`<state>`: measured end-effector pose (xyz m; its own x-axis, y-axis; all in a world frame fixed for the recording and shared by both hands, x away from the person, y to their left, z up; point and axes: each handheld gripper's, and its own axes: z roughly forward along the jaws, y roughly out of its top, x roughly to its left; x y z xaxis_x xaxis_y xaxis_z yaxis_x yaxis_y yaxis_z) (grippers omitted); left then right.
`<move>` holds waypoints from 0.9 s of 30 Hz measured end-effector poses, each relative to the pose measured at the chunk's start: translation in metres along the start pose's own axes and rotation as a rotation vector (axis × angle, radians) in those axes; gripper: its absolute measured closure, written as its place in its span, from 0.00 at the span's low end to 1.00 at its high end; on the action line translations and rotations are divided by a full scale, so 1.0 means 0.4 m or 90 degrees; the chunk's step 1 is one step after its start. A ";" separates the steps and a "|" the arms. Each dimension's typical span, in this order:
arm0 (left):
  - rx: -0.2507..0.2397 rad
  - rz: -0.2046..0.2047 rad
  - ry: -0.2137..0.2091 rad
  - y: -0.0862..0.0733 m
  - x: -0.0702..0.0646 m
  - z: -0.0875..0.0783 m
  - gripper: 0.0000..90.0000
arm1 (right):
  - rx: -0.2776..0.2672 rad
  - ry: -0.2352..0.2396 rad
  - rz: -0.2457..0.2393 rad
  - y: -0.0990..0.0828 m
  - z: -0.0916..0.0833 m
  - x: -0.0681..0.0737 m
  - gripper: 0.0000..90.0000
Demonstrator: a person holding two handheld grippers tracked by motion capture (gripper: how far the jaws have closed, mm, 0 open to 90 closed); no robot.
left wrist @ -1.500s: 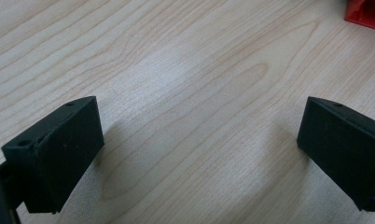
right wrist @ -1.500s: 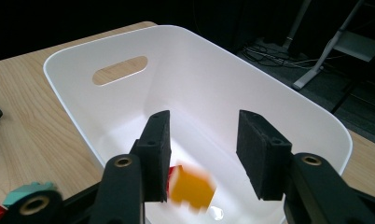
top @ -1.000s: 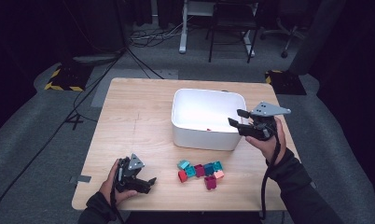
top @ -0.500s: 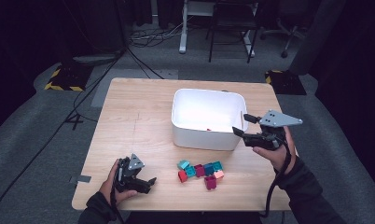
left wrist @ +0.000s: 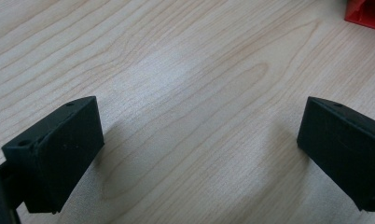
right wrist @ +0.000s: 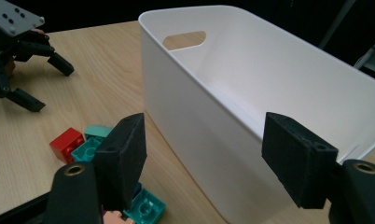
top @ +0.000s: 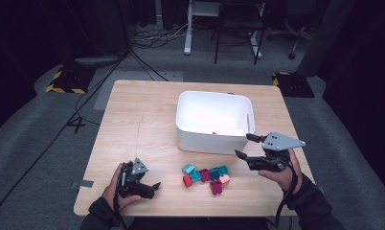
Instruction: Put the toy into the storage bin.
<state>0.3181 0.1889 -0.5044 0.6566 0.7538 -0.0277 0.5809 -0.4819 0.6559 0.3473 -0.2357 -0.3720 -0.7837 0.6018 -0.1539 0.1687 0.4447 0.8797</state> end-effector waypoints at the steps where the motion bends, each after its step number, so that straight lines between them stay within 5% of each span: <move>1: 0.000 0.000 0.001 0.000 0.000 0.000 0.01 | 0.002 0.004 -0.003 -0.009 0.004 0.003 0.35; 17: 0.000 0.000 0.001 0.000 0.000 0.000 0.01 | 0.069 0.049 0.021 -0.166 0.057 0.059 0.35; 27: 0.001 0.000 0.001 0.000 0.000 0.000 0.01 | 0.097 0.078 0.038 -0.220 0.086 0.096 0.35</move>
<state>0.3181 0.1890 -0.5042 0.6555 0.7547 -0.0265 0.5818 -0.4824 0.6548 0.3229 -0.2291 -0.4708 -0.8349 0.5489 -0.0402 0.2980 0.5123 0.8054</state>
